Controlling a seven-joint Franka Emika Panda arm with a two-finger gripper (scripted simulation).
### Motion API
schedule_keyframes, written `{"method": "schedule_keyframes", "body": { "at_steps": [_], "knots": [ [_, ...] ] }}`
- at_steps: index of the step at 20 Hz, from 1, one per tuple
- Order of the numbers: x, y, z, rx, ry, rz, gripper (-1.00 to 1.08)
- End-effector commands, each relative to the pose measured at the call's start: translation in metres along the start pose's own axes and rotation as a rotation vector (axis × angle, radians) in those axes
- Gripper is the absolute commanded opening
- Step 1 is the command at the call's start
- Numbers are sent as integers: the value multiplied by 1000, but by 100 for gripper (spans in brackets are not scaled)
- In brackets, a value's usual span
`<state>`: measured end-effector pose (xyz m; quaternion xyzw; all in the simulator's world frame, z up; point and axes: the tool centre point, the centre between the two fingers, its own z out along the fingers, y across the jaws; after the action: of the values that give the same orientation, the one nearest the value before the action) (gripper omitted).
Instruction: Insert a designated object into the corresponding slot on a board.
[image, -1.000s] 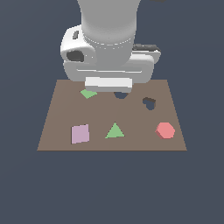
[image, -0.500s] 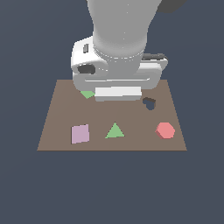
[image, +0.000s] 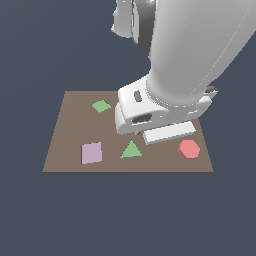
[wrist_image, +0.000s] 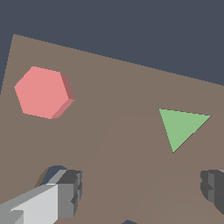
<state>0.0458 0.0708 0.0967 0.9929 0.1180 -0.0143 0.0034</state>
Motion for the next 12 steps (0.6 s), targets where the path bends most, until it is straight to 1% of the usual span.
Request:
{"method": "schedule_keyframes", "body": {
  "at_steps": [1, 6, 12],
  "knots": [
    [17, -19, 10, 1, 7, -66, 100],
    [42, -53, 26, 0, 17, -176, 100],
    [60, -82, 39, 0, 26, -264, 100]
  ]
}}
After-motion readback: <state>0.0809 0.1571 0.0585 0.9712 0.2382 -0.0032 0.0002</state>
